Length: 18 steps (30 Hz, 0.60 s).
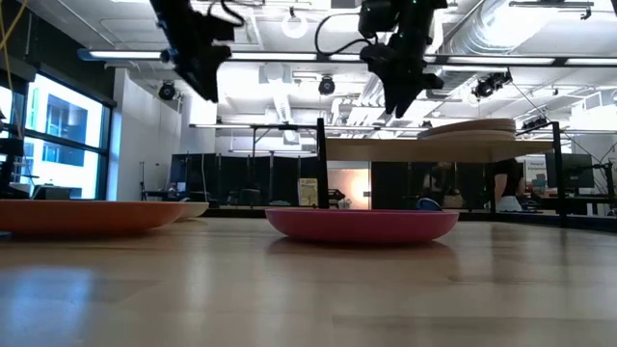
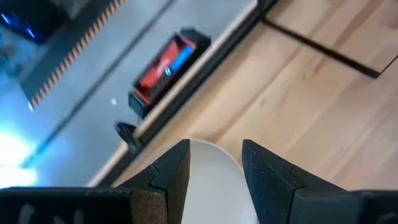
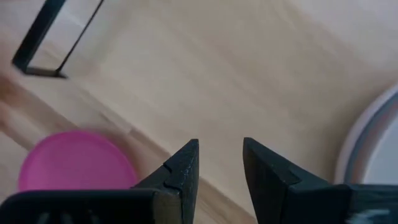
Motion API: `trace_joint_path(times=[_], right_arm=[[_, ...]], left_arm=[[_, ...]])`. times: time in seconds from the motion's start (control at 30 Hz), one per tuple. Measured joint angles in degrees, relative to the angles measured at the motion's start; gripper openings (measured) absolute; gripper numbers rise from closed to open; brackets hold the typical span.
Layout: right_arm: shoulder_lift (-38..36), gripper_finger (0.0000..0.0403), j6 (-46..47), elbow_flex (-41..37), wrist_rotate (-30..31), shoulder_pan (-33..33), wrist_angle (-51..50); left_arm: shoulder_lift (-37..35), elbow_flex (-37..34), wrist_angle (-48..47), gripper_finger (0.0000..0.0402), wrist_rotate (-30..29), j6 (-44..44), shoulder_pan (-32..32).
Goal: Place and stack plates onto a shelf
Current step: Put the cream plate on the shelf
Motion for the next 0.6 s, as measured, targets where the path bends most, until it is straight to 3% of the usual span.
trace_joint_path(times=[0.6], right_arm=[[0.02, 0.0105, -1.92, -0.01, 0.02, 5.95, -2.19]], left_arm=[[15.82, -0.52, -8.12, 0.0136, 12.15, -11.34, 5.82]])
